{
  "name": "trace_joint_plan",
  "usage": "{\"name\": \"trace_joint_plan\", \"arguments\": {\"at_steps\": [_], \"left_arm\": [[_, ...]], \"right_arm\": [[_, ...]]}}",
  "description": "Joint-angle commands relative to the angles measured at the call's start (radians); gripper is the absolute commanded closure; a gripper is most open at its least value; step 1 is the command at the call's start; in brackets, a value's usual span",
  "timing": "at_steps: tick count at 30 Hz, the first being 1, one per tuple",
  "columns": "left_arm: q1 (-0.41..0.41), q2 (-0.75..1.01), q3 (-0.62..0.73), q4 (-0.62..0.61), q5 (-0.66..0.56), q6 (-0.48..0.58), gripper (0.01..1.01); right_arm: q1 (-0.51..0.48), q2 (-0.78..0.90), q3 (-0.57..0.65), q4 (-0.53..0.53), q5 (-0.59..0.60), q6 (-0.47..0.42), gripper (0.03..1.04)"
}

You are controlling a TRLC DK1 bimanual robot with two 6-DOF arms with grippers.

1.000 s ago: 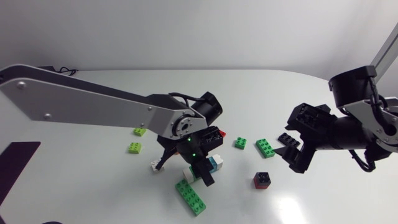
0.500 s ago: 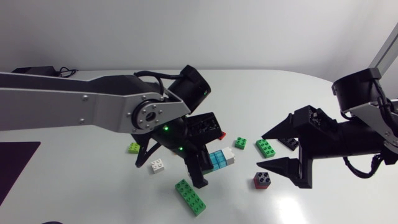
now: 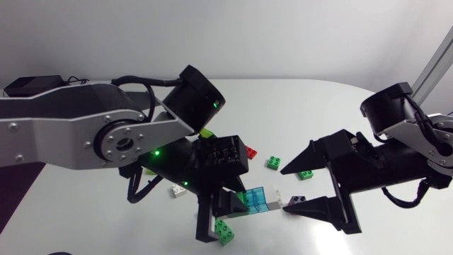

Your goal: Separate the duplo bricks

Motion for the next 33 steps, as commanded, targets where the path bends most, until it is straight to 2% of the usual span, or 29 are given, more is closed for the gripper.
{"name": "trace_joint_plan", "arguments": {"at_steps": [1,9,15,21,27,32,33], "left_arm": [[-0.006,-0.01,-0.022,-0.013,0.027,0.052,0.752],[0.008,0.021,0.002,-0.016,0.047,0.072,0.752],[0.018,0.036,0.013,-0.016,0.049,0.083,0.752],[0.02,0.036,0.022,-0.017,0.055,0.083,0.752],[0.018,0.036,0.028,-0.022,0.061,0.083,0.752],[0.014,0.035,0.034,-0.024,0.063,0.08,0.752],[0.012,0.031,0.034,-0.024,0.063,0.08,0.752]], "right_arm": [[0.02,0.018,0.027,-0.025,-0.021,-0.027,0.09],[0.06,0.034,0.046,-0.056,-0.053,-0.032,0.18],[0.105,0.028,0.032,-0.059,-0.053,-0.032,0.33],[0.12,0.024,0.013,-0.056,-0.053,-0.036,0.57],[0.141,0.028,-0.019,-0.041,-0.052,-0.036,0.6],[0.143,0.023,-0.036,-0.038,-0.052,-0.039,0.76],[0.143,0.021,-0.037,-0.038,-0.052,-0.041,0.77]]}}
